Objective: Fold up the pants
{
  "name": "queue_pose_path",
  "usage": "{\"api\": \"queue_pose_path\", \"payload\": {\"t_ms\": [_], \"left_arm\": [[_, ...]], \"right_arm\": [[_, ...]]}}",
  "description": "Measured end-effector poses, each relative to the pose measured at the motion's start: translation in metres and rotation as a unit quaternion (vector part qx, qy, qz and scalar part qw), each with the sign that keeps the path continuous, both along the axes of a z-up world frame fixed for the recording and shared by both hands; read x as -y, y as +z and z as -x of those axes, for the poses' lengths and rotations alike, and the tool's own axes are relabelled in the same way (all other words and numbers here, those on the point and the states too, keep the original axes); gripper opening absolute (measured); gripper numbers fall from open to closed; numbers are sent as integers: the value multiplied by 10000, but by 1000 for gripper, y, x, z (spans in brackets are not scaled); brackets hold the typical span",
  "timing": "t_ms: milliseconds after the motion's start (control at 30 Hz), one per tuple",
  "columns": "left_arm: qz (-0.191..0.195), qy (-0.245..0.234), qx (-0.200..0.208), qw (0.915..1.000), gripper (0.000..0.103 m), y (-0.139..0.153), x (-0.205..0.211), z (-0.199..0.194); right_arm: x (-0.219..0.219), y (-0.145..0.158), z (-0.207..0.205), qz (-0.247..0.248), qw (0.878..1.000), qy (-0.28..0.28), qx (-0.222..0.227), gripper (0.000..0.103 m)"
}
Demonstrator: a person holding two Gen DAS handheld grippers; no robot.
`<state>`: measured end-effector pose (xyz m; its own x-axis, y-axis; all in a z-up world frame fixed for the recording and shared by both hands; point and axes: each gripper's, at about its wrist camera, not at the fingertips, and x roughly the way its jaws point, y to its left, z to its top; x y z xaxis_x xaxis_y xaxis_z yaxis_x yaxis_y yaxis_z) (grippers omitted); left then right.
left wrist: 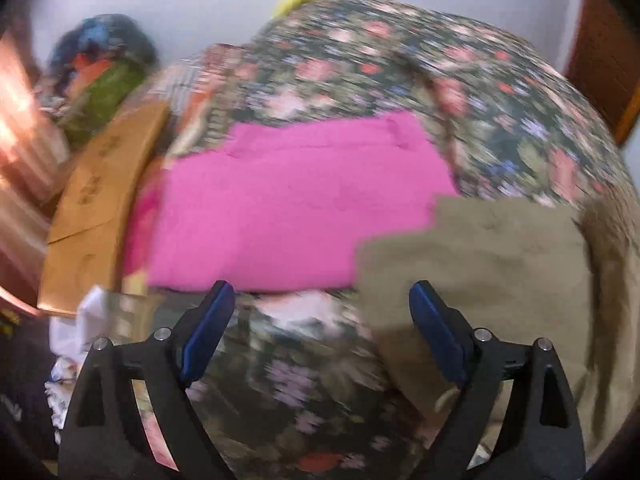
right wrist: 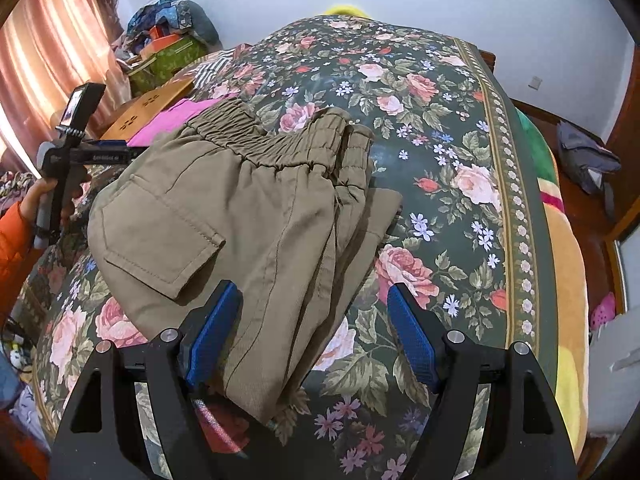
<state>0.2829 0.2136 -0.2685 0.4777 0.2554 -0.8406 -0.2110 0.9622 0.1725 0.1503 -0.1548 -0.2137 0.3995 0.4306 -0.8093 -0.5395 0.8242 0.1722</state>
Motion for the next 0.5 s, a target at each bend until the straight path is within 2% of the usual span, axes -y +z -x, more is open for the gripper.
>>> {"api": "queue_pose_path", "payload": {"t_ms": [67, 133, 233, 333, 500], "left_arm": [[-448, 331, -33, 9984, 87, 1, -13, -3], [-76, 558, -93, 9984, 81, 0, -34, -3], [654, 651, 17, 9957, 80, 6, -49, 10], [1033, 388, 89, 9938, 81, 12, -34, 27], [1470, -160, -75, 9890, 84, 1, 6, 42]], "right_arm": [[-1, 0, 1, 29, 10000, -6, 15, 73], [-1, 1, 1, 60, 10000, -18, 27, 73], [-3, 3, 4, 151, 9998, -46, 113, 75], [-4, 3, 3, 166, 9998, -89, 110, 75], [-3, 3, 3, 172, 9997, -153, 94, 75]]}}
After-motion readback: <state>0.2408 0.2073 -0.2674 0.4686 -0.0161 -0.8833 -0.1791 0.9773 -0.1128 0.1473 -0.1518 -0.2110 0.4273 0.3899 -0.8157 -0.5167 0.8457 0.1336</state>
